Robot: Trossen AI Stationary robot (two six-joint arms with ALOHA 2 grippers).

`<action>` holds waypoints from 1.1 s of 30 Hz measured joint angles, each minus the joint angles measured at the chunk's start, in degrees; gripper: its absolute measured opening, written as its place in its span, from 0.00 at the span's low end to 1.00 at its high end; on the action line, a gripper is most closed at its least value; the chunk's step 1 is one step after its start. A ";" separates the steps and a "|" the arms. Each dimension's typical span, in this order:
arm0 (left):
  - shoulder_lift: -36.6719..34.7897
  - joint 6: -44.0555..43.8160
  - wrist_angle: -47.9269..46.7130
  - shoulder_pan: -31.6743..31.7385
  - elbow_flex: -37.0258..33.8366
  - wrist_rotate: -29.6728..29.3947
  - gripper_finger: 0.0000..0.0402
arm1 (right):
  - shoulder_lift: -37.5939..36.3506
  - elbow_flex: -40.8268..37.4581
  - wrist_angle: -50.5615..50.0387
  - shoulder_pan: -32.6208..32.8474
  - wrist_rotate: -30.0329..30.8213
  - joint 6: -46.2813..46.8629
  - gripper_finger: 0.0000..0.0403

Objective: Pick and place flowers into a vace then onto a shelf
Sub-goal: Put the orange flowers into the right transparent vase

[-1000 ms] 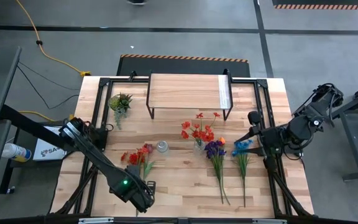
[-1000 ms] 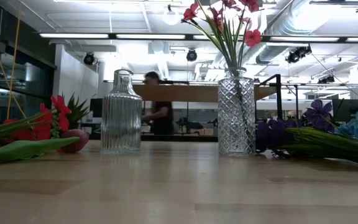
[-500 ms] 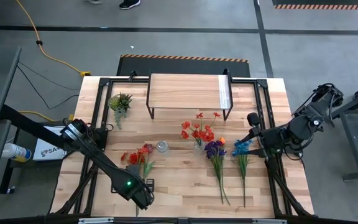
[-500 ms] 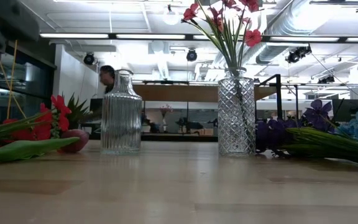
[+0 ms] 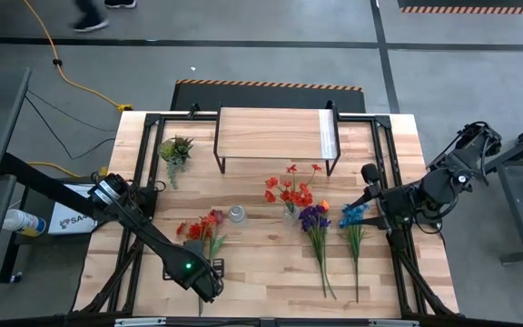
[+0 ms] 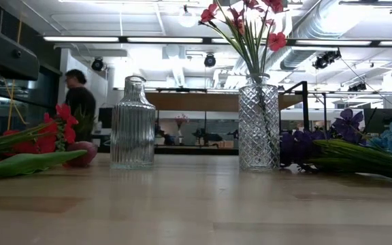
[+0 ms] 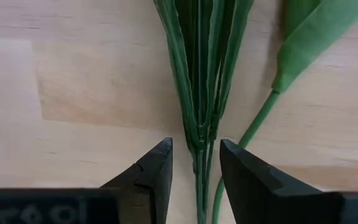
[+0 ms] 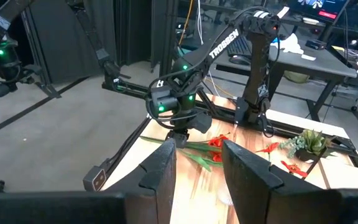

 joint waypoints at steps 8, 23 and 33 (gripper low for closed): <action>0.00 -0.18 1.02 0.29 -0.01 -1.41 0.41 | 0.00 0.00 0.00 0.00 0.00 -0.22 0.30; -0.35 3.03 1.30 4.26 -3.09 0.80 0.41 | 0.00 0.00 0.02 0.00 -0.02 0.32 0.30; -0.33 2.99 1.83 4.17 -3.64 2.35 0.41 | 0.00 0.00 0.02 -0.04 1.46 -0.10 0.30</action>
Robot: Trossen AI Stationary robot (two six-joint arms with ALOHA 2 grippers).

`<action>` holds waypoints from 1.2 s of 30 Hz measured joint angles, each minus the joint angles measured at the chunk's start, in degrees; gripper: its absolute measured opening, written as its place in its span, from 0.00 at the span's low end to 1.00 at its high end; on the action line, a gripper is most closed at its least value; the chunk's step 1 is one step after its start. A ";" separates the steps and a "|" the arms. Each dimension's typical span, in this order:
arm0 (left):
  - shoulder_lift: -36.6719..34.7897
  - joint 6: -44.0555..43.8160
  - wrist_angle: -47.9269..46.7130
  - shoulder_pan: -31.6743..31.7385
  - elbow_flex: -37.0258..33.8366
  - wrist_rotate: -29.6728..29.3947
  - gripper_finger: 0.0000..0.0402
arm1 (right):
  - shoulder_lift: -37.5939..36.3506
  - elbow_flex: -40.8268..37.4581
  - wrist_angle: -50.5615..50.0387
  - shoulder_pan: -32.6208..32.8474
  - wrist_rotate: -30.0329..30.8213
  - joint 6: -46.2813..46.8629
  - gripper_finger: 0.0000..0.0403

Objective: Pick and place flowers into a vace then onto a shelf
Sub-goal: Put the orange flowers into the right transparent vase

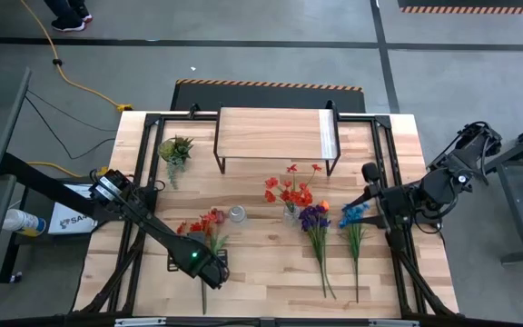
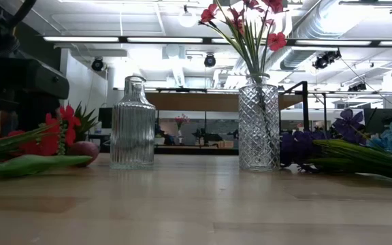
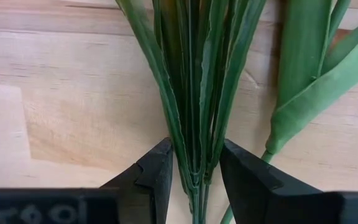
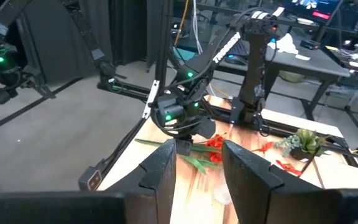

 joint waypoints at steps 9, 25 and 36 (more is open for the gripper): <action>0.13 0.18 -0.20 0.05 -0.06 1.54 0.28 | 0.00 0.00 0.00 -0.01 0.68 -0.11 0.30; -2.29 -1.45 -4.66 -0.44 -0.63 4.57 0.11 | 0.00 0.00 0.00 -0.01 0.68 -0.11 0.30; -12.32 -5.80 -24.19 -5.05 10.67 -0.08 0.11 | 0.00 0.00 -0.07 -0.01 1.20 -0.16 0.30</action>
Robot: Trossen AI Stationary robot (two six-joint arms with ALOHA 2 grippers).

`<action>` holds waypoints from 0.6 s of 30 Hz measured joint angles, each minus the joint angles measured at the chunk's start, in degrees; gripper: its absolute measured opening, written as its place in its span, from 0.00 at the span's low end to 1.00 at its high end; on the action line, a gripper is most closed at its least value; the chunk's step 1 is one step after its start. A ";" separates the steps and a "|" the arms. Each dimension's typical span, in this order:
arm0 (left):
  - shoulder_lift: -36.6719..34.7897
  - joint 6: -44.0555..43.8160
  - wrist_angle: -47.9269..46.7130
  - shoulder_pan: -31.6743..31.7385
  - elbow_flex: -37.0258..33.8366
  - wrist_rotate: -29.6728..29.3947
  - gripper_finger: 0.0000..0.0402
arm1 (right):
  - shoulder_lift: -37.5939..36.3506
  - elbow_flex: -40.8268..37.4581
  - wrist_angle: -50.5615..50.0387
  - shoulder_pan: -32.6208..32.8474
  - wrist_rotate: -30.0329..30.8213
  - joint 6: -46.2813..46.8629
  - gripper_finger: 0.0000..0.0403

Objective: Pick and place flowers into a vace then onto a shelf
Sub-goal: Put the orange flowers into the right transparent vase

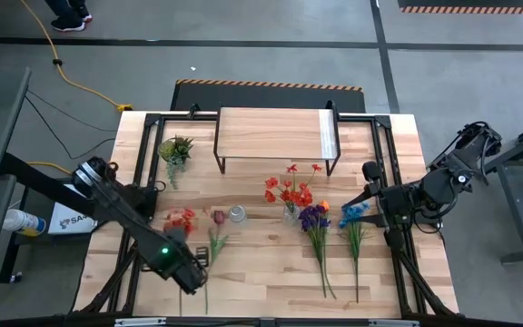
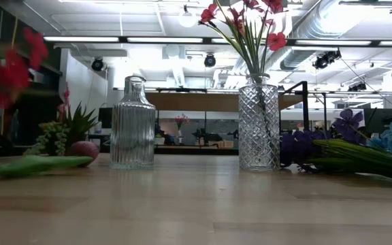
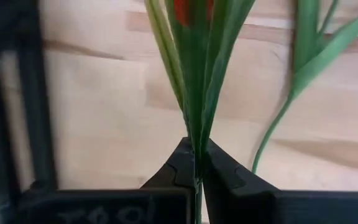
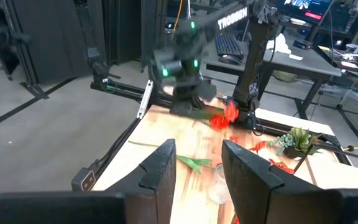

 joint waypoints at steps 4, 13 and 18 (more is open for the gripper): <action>-0.56 -0.31 -15.14 -1.22 13.05 -1.70 0.11 | 0.00 0.00 -0.07 0.00 0.90 -1.02 0.30; -1.72 1.80 -16.14 -3.03 26.70 -26.73 0.11 | 0.00 0.00 -1.14 0.00 2.94 -1.04 0.30; -1.72 5.93 -15.97 -2.91 28.12 -40.04 0.11 | 0.00 0.00 -1.16 0.00 2.98 -1.04 0.30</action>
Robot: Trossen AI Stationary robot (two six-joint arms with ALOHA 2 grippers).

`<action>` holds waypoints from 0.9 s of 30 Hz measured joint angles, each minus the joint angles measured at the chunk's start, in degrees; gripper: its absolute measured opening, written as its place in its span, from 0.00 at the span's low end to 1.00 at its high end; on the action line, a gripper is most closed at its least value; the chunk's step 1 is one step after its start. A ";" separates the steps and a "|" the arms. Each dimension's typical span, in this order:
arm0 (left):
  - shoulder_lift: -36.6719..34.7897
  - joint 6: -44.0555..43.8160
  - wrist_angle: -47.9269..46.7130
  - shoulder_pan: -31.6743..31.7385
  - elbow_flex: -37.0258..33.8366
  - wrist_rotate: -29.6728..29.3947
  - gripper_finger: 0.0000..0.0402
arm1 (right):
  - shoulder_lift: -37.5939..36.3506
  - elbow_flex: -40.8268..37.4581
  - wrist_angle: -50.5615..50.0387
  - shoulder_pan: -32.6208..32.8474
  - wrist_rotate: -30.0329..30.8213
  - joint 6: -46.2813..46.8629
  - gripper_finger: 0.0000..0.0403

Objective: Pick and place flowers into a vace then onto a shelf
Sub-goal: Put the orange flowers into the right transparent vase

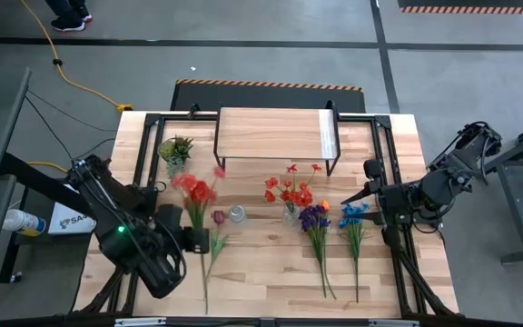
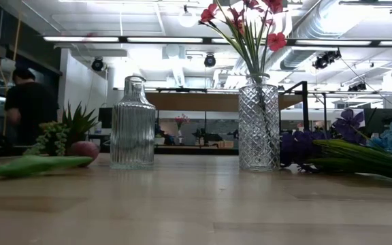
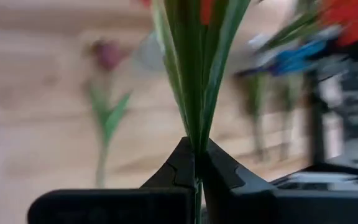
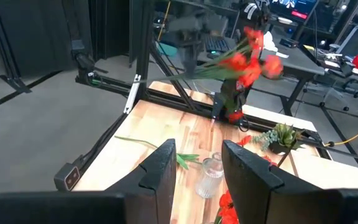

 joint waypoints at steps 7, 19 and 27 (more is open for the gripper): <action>0.07 14.33 2.91 -0.03 4.14 -20.43 0.11 | 0.00 0.00 -0.02 0.00 -0.02 1.60 0.30; 0.02 63.07 28.01 0.00 9.46 -38.03 0.11 | 0.01 0.00 0.48 0.00 -0.02 1.67 0.30; 0.02 90.10 44.98 0.03 9.43 -39.86 0.11 | 0.00 -0.02 0.50 0.00 -0.04 1.55 0.30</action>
